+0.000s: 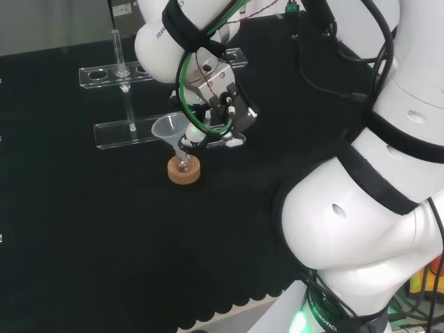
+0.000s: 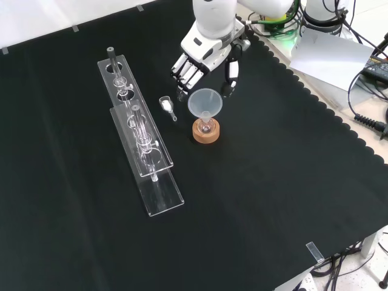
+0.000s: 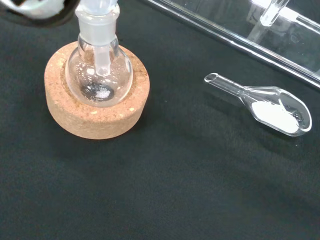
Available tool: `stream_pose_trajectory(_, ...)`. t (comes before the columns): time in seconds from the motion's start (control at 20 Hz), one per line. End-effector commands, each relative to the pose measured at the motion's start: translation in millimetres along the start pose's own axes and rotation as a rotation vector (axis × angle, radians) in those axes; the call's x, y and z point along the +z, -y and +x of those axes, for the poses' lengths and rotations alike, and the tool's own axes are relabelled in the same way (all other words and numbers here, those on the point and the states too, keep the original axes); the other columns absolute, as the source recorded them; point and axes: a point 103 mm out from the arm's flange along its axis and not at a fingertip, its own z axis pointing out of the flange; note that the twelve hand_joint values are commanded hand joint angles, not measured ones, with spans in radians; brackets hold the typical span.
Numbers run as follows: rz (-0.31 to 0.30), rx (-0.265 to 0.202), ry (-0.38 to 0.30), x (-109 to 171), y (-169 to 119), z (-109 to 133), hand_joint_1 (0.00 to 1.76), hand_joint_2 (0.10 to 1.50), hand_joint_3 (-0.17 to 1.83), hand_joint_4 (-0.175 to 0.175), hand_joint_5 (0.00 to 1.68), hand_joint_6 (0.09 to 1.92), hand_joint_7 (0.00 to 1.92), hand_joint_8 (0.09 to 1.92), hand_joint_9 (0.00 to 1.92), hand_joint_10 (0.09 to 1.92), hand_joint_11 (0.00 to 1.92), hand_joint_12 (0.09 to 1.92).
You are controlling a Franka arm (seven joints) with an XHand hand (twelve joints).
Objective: Place the funnel on the round-bottom flask.
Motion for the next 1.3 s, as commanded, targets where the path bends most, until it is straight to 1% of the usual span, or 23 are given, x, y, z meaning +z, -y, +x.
stream_pose_trajectory(0.05,-0.043,0.008,-0.009,-1.9,11.4,-13.3,0.66,0.63,0.44,-0.084,0.20,0.09,0.10,0.79,0.56,0.81,0.27,1.36)
stream_pose_trajectory(0.3,-0.050,0.051,-0.029,3.3,19.6,-34.2,0.68,0.64,0.43,-0.084,0.24,0.09,0.15,0.78,0.58,0.79,0.30,1.35)
stream_pose_trajectory(0.4,-0.085,0.064,-0.043,7.6,23.5,-42.0,0.70,0.65,0.43,-0.084,0.26,0.09,0.19,0.77,0.60,0.77,0.31,1.34)
stream_pose_trajectory(0.55,-0.097,0.085,-0.071,13.0,27.0,-53.8,0.74,0.66,0.45,-0.080,0.31,0.09,0.27,0.75,0.66,0.72,0.36,1.32)
stream_pose_trajectory(0.6,-0.094,0.116,-0.075,14.8,27.8,-57.5,0.75,0.66,0.45,-0.079,0.34,0.09,0.29,0.74,0.67,0.71,0.38,1.32)
stream_pose_trajectory(0.65,-0.094,0.125,-0.082,16.3,28.5,-61.3,0.76,0.66,0.46,-0.077,0.36,0.09,0.31,0.74,0.68,0.70,0.39,1.31)
stream_pose_trajectory(1.1,-0.079,0.148,-0.157,35.9,26.4,-91.3,0.77,0.67,0.49,-0.070,0.45,0.09,0.39,0.73,0.73,0.66,0.43,1.30)
stream_pose_trajectory(1.3,-0.070,0.148,-0.170,44.1,21.3,-98.1,0.77,0.67,0.50,-0.069,0.47,0.09,0.41,0.73,0.74,0.66,0.43,1.29)
